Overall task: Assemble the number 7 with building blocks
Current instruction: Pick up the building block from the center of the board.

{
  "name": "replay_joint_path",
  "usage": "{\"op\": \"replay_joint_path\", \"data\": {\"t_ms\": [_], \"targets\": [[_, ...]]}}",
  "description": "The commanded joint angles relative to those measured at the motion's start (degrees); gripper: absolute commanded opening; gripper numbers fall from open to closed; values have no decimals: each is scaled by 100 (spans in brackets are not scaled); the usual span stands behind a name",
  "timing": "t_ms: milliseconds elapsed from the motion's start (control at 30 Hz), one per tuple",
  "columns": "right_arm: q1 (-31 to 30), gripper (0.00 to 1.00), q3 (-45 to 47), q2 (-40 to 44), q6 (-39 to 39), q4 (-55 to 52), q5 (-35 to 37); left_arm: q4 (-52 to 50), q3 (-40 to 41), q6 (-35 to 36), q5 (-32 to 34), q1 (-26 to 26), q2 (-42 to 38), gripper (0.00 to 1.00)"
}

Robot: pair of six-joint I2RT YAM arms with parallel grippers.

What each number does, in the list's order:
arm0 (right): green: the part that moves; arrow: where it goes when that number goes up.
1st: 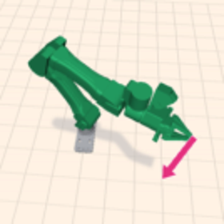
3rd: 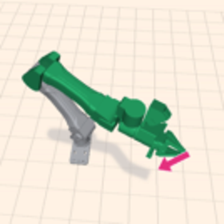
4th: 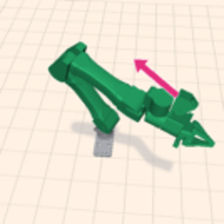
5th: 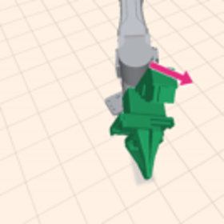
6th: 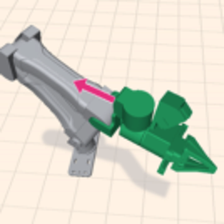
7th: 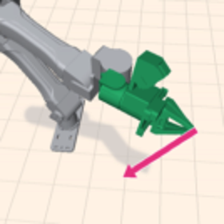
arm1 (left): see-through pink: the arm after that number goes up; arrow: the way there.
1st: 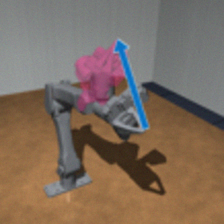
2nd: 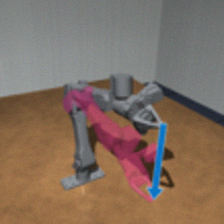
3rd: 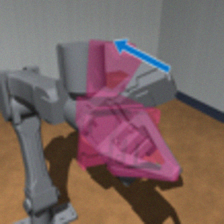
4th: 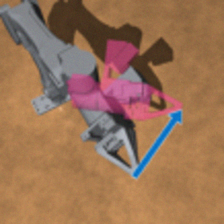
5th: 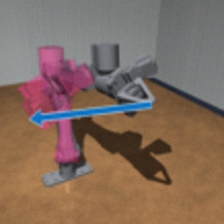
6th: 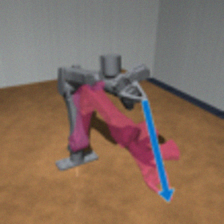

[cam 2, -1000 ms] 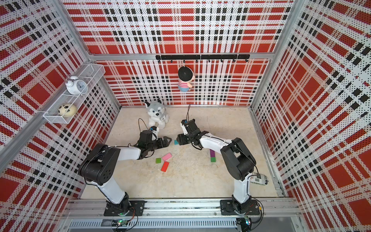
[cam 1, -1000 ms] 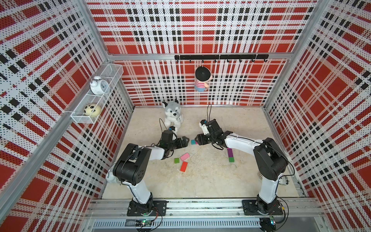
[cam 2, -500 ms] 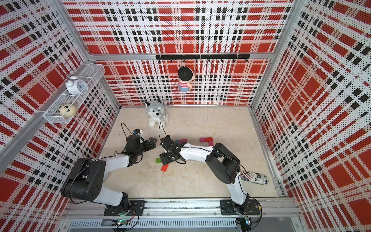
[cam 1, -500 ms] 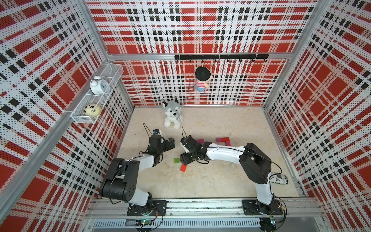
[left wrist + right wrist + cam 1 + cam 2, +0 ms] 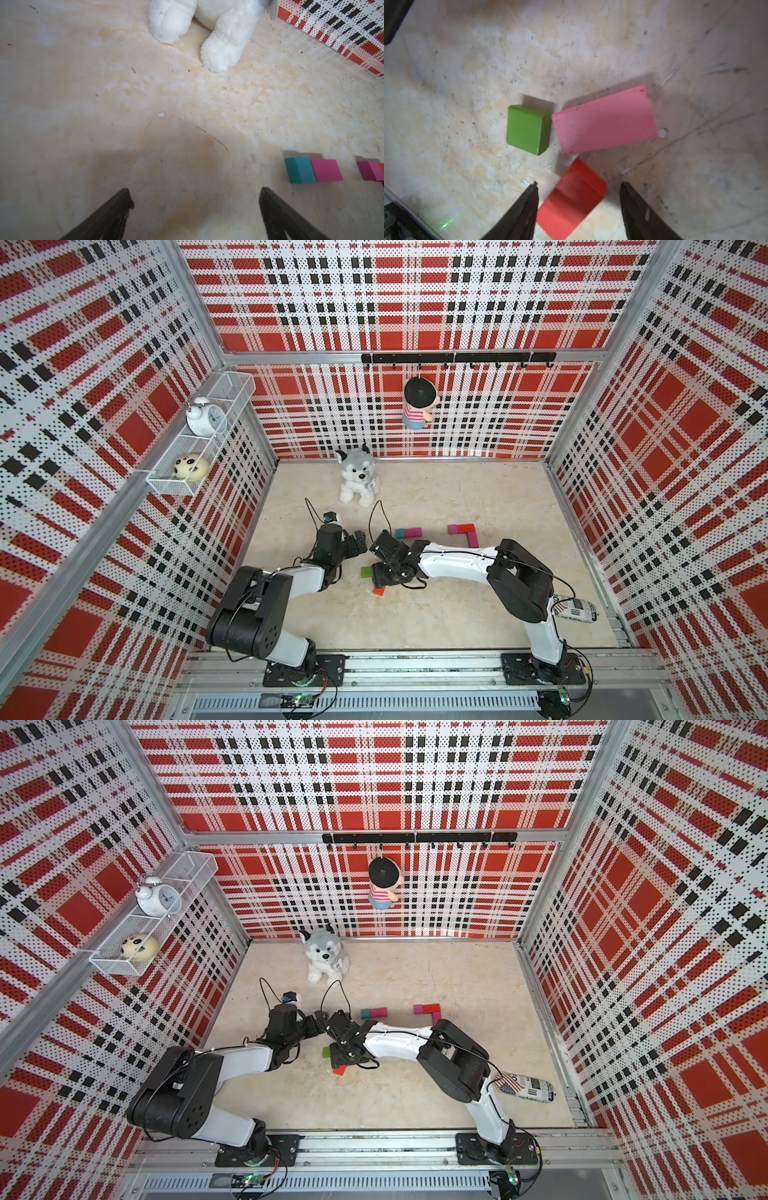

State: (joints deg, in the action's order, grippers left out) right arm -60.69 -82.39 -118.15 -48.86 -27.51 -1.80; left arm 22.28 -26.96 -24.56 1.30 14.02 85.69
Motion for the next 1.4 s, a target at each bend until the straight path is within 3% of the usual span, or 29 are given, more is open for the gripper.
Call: {"op": "replay_joint_path", "data": {"t_ms": [0, 200, 433, 667, 867, 1033, 1133, 1367], "targets": [[-170, 66, -263, -228, -323, -502, 182, 67, -51, 118, 300, 187, -126, 98], [-262, 65, -647, -518, -363, -1256, 570, -107, -127, 135, 620, 310, -264, 98], [-273, 63, -1535, -1460, 221, -2228, 723, -489, -312, 156, 944, 512, -186, 98], [-268, 51, -1256, -1350, 350, -2504, 996, -463, -200, 87, 946, 523, -385, 98], [-269, 30, -1126, -1360, 571, -2514, 1009, -510, -224, 49, 936, 523, -428, 98], [-268, 23, -1149, -1423, 788, -2529, 1032, -426, 41, -39, 1004, 458, -759, 98], [-271, 17, -922, -1204, 768, -2273, 1116, -352, 201, -69, 909, 358, -1090, 98], [-268, 9, 277, 189, 387, -1069, 1229, -294, 407, -145, 810, 356, -1673, 98]]}}
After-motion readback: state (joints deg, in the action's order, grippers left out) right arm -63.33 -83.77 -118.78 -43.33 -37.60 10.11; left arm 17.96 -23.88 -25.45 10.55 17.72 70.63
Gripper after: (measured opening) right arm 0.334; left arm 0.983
